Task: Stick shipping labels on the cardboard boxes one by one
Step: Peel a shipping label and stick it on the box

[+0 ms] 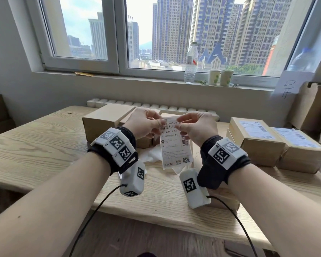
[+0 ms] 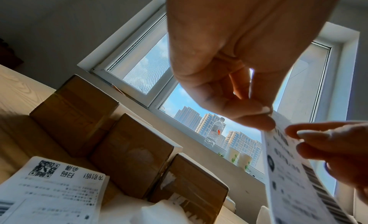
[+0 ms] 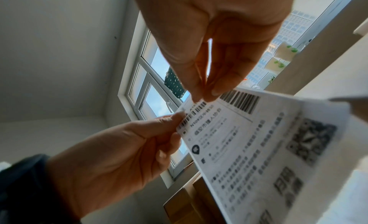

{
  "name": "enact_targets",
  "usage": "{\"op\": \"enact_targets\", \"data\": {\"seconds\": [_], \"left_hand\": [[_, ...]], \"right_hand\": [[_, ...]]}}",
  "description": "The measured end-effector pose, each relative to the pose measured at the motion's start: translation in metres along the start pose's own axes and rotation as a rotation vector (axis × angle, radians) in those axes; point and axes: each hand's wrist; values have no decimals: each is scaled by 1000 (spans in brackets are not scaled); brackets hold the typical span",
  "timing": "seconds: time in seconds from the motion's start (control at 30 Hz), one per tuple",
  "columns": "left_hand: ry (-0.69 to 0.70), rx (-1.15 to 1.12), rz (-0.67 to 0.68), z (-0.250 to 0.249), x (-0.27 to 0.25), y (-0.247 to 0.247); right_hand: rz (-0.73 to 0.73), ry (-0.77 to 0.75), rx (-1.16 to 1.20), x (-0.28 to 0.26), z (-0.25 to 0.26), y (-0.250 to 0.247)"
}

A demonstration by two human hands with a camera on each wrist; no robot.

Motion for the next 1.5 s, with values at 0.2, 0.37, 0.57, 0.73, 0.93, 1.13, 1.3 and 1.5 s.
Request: {"op": "enact_targets", "data": {"seconds": [0.2, 0.37, 0.57, 0.73, 0.93, 1.13, 1.3, 1.5], "left_hand": [[-3, -4, -3, 3, 1, -2], [-10, -8, -5, 4, 3, 0], [2, 1, 4, 5, 2, -2], [-1, -53, 18, 0, -5, -3], [-18, -67, 21, -4, -4, -2], [73, 54, 56, -5, -7, 2], [107, 85, 24, -4, -7, 3], [120, 145, -42, -1, -6, 2]], "right_hand": [[-165, -22, -42, 5, -1, -9], [-165, -32, -37, 4, 0, -10], [-136, -22, -25, 5, -2, -7], [-120, 34, 30, 7, -3, -7], [-74, 69, 122, 5, -1, -3], [-9, 87, 146, 2, 4, 4], [18, 89, 169, -1, 6, 7], [27, 99, 162, -1, 8, 11]]}}
Point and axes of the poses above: each hand's wrist, its own x-axis towards the middle knuckle, its own y-axis out of the palm, z = x × y, and after that the axes turned 1 degree about -z, right-handed
